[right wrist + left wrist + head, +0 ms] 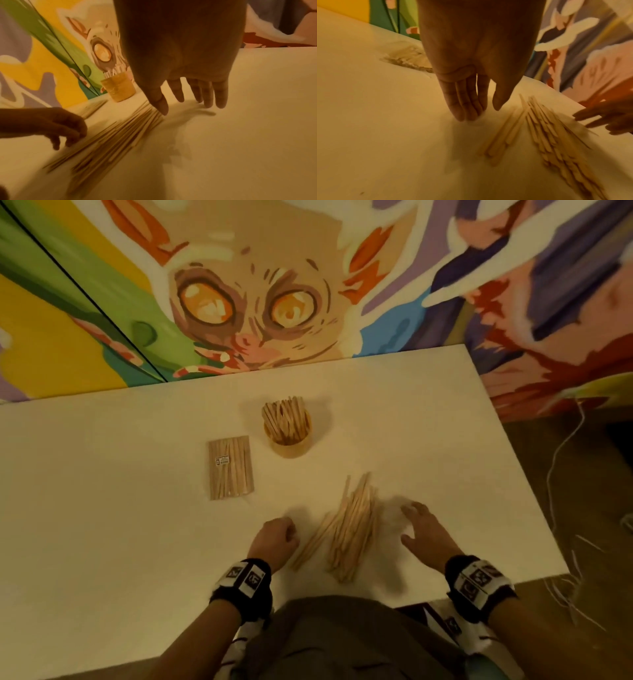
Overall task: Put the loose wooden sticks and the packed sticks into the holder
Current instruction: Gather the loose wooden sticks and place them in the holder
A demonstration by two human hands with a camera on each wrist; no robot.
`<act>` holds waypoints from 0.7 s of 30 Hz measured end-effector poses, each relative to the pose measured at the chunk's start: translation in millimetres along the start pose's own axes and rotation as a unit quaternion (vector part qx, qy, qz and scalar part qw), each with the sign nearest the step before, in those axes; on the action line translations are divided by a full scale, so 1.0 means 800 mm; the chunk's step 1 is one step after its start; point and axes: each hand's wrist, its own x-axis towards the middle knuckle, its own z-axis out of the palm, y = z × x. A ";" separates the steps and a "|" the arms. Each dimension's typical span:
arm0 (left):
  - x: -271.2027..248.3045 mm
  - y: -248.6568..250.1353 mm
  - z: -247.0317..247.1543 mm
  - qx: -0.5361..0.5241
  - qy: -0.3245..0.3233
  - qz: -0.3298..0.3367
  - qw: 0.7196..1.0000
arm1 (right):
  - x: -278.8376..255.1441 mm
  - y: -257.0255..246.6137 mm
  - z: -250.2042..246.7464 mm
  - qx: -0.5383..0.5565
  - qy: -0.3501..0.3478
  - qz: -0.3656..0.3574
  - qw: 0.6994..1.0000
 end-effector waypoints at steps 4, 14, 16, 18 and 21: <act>0.002 0.038 0.016 0.057 -0.017 0.007 0.998 | -0.020 -0.007 0.030 -0.042 -0.015 0.000 0.999; 0.028 0.124 0.049 0.198 -0.023 0.047 0.979 | -0.040 -0.048 0.045 0.039 -0.003 -0.042 0.998; 0.030 0.132 0.052 0.228 -0.022 0.056 0.972 | -0.039 -0.046 0.048 0.078 0.000 -0.030 0.996; 0.031 0.135 0.055 0.239 -0.023 0.060 0.969 | -0.038 -0.043 0.047 0.090 -0.007 -0.029 0.996; 0.028 0.134 0.056 0.240 -0.025 0.061 0.968 | -0.038 -0.037 0.044 0.099 -0.011 -0.022 0.995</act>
